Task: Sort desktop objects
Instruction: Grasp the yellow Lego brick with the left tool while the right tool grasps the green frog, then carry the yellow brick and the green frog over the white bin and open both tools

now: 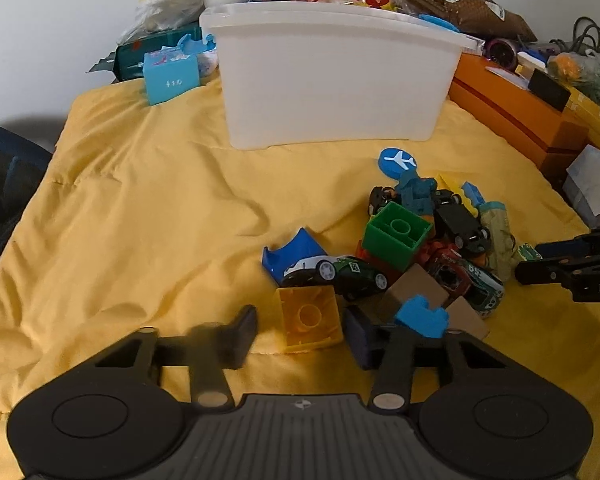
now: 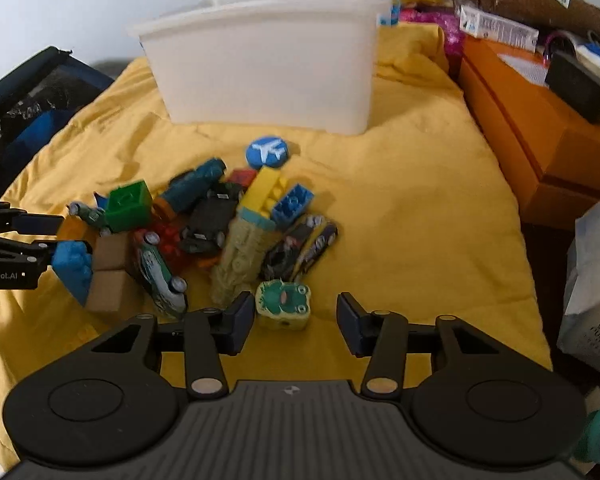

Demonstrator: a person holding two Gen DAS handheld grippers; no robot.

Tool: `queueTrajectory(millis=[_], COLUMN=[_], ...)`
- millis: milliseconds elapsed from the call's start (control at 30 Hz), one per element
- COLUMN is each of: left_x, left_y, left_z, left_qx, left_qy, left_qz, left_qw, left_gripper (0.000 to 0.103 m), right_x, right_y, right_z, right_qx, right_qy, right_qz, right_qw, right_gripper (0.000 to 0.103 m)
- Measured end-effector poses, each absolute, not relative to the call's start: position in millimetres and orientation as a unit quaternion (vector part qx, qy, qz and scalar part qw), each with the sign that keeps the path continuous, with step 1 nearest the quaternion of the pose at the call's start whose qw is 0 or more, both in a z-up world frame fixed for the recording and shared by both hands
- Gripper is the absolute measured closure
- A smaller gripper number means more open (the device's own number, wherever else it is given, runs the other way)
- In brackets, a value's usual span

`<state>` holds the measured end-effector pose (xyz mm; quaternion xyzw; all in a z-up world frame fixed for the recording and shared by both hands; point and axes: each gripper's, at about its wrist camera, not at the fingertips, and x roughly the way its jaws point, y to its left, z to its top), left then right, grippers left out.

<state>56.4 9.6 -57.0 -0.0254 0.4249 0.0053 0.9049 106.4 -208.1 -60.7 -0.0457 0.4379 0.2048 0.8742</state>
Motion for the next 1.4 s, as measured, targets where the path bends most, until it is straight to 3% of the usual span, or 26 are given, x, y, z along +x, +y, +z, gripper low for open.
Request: queueTrajectory(millis=[100,367,833,1133,1400], left_x=[54.5,41.5,101.7,169.2,215.7], left_y=[7.0,18.1,32.2,37.4,46.1], left_z=[-56.8,-30.5,82.1,116.4,117.0], left_qx=[-0.016,-0.025,-0.058,-0.045,-0.063], left_qy=[0.420,0.395,0.297,0.310,0.367], left_qz=[-0.007,-0.002,-0.007,-0.006,-0.006], left_qw=[0.908,0.918,0.953,0.950,0.928], left_gripper=[0.063,0.063,0.063,0.063,0.063], right_x=[107.4,99.8,143.6,206.6,249.1], right_y=[-207.2,-213.2,-188.6,-178.4,-177.4], right_z=[-62.7,-46.9,60.9,100.4,109.4], right_qx=[-0.044,-0.041,-0.011,-0.004,0.017], right_qy=[0.441,0.416,0.292,0.282,0.330], right_qz=[0.215,0.225,0.258,0.254,0.245], right_qw=[0.871,0.880,0.921,0.925,0.911], right_gripper=[0.069,0.069,0.069,0.069,0.069])
